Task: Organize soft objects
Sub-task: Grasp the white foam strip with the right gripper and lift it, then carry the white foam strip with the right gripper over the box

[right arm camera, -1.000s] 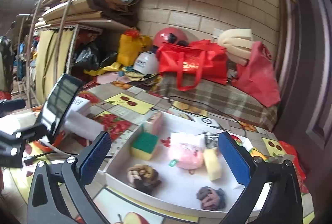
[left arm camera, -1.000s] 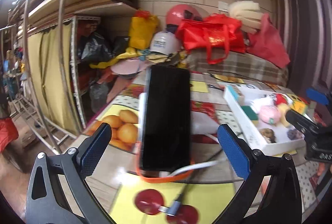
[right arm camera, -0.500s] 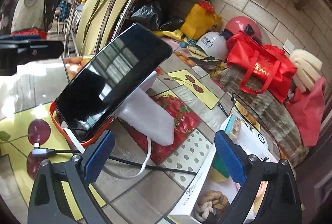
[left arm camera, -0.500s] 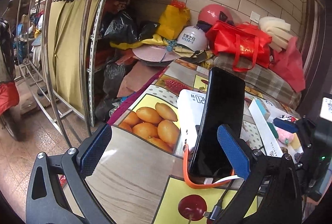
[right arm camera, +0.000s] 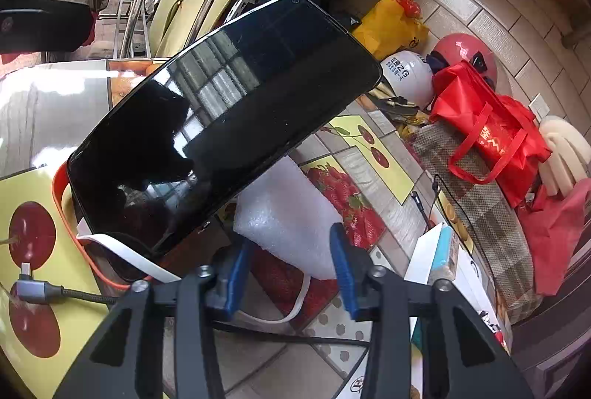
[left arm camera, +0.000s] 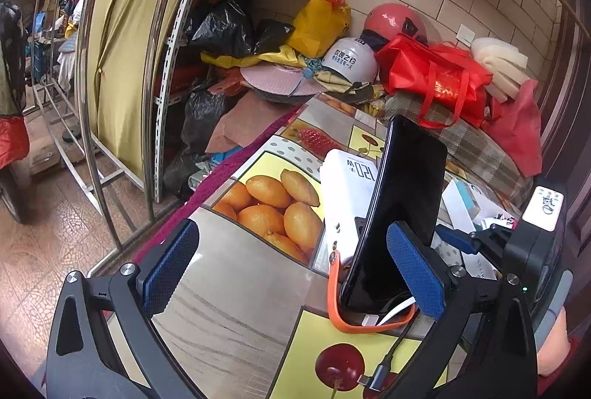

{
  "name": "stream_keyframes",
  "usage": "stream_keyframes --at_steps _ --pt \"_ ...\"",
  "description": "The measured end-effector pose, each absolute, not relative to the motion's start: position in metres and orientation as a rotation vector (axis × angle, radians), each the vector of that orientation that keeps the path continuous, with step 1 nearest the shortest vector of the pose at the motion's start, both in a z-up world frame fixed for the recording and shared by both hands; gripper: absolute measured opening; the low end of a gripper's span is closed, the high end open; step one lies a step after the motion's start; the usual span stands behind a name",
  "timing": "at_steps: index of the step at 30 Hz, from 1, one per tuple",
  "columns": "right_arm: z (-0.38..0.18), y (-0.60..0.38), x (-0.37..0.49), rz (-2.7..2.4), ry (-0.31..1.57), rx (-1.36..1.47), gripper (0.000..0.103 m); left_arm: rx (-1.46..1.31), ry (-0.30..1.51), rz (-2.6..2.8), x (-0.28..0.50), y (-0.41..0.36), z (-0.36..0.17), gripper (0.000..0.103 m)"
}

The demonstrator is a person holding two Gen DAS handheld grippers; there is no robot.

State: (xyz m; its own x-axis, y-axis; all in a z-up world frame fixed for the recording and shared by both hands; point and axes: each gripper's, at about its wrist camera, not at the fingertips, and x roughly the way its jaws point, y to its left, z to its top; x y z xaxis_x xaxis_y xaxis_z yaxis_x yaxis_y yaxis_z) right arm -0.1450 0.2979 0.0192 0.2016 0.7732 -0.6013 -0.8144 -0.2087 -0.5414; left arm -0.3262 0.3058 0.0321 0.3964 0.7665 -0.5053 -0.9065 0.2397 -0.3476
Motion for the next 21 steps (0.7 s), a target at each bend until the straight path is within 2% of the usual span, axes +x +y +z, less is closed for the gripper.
stream_keyframes --at_steps 6,21 --pt "0.046 0.279 -0.127 1.496 0.135 -0.852 0.019 -0.631 0.267 1.157 -0.322 0.304 0.031 0.103" --pt "0.09 0.186 -0.065 1.553 0.362 -0.362 0.019 -0.393 0.325 1.133 -0.276 0.267 0.039 0.103"
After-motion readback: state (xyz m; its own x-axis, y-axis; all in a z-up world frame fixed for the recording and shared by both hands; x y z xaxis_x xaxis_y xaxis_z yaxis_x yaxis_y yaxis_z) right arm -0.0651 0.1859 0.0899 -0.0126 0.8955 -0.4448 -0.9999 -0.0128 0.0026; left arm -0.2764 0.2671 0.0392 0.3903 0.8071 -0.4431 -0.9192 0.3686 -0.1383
